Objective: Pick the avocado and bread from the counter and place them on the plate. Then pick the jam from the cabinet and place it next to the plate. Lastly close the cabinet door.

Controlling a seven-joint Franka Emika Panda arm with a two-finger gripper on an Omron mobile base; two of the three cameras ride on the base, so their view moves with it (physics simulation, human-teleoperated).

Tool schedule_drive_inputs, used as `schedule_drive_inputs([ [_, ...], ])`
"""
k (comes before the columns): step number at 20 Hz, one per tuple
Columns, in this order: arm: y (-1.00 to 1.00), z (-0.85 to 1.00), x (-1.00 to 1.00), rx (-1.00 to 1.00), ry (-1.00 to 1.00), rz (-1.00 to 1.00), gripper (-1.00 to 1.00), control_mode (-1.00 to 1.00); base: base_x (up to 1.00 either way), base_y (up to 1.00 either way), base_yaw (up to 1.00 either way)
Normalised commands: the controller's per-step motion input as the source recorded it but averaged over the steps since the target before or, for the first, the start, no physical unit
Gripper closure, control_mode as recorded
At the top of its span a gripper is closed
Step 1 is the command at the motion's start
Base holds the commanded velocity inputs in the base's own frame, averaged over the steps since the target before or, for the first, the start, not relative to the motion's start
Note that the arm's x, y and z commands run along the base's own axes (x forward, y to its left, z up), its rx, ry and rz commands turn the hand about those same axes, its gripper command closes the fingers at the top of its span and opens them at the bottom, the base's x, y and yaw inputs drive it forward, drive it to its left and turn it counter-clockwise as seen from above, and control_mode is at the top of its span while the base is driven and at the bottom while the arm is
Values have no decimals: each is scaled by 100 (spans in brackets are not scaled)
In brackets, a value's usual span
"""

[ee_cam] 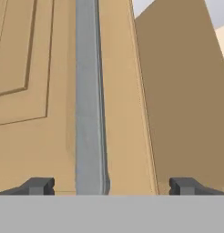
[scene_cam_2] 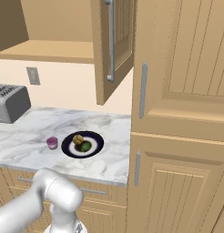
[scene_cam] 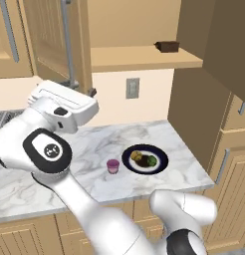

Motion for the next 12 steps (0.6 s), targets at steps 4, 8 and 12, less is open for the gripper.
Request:
schedule_drive_inputs([
  [4,-94,0,76,16,-4,0,-100,-100,0,0,0],
  [8,-78,0,98,14,0,0,-100,-100,0,0,0],
  [12,-73,-1,100,11,0,2,-100,-100,0,0,0],
])
